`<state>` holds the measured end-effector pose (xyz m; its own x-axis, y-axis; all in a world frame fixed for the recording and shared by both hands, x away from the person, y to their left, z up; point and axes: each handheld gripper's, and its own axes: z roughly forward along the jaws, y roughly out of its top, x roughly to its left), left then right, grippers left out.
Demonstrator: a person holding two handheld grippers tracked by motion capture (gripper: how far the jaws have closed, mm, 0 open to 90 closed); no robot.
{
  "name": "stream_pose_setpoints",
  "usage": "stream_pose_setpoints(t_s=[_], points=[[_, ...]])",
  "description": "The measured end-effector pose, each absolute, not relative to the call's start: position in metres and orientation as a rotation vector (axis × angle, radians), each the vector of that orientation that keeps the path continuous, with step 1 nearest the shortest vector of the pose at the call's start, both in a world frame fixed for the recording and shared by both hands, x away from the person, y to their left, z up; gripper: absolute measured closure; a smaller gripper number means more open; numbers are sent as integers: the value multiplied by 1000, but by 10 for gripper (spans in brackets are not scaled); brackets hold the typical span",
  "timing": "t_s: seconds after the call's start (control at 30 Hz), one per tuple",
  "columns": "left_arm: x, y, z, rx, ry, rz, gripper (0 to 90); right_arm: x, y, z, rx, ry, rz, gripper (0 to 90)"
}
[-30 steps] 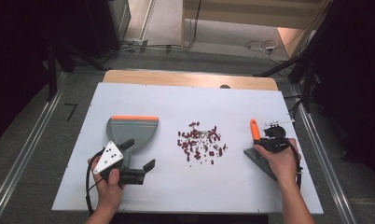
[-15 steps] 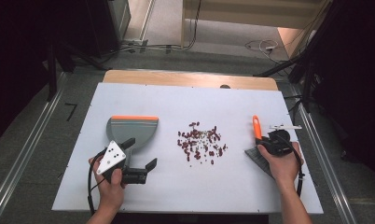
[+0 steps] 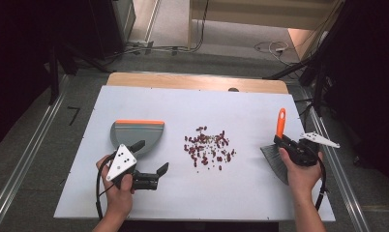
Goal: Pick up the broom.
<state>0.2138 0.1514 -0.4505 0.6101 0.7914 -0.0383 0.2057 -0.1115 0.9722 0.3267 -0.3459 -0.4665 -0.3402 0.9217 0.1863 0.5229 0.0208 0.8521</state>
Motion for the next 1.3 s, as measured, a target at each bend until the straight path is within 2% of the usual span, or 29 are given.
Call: stream_pose_setpoints(t_s=[0.47, 0.9, 1.3], points=[[217, 139, -443, 1665, 799, 608, 0, 311, -348, -446, 1373, 1730, 1442, 692], [225, 119, -435, 1667, 751, 556, 0, 299, -326, -418, 1258, 1686, 1554, 693], [240, 92, -433, 1665, 713, 469, 0, 291, -290, -407, 1172, 1736, 1620, 693]])
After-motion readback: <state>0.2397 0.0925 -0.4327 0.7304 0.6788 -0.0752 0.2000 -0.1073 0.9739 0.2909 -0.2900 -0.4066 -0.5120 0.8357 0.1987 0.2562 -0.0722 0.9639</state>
